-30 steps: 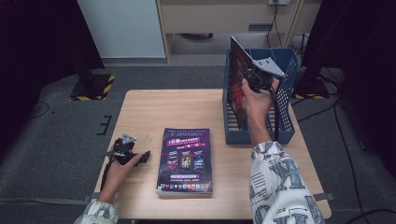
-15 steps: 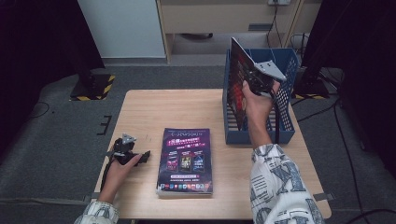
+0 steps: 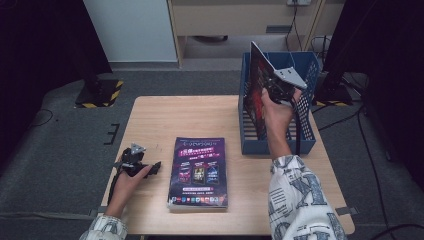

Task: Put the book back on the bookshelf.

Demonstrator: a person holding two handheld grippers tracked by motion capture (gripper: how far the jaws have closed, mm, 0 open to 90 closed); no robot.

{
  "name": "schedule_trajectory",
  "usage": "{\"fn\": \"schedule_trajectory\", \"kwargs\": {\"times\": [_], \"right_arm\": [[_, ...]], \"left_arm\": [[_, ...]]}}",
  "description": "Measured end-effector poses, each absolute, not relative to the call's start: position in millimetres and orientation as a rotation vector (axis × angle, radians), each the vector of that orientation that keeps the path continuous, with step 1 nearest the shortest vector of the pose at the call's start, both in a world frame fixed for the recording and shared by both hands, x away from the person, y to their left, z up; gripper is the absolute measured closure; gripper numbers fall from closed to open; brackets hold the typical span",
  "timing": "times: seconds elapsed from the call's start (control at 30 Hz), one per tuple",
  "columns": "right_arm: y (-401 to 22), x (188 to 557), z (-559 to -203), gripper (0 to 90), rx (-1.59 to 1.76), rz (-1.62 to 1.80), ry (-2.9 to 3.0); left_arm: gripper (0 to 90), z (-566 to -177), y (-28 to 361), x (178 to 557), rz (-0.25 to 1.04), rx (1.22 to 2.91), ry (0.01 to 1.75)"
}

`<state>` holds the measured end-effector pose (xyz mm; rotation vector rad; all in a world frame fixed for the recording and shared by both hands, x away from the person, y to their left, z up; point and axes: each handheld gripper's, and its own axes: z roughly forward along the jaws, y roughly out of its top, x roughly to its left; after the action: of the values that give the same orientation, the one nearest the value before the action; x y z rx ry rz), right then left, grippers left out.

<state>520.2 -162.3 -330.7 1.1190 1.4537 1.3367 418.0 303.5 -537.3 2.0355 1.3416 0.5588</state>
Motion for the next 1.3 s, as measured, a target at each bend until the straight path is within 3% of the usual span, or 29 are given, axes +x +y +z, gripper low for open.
{"fn": "schedule_trajectory", "kwargs": {"times": [1.3], "right_arm": [[-146.7, 526.6, -364.4, 87.0, 1.12, 1.288, 1.483]], "left_arm": [[0.5, -537.1, 302.8, 418.3, 0.557, 2.045, 1.331]]}}
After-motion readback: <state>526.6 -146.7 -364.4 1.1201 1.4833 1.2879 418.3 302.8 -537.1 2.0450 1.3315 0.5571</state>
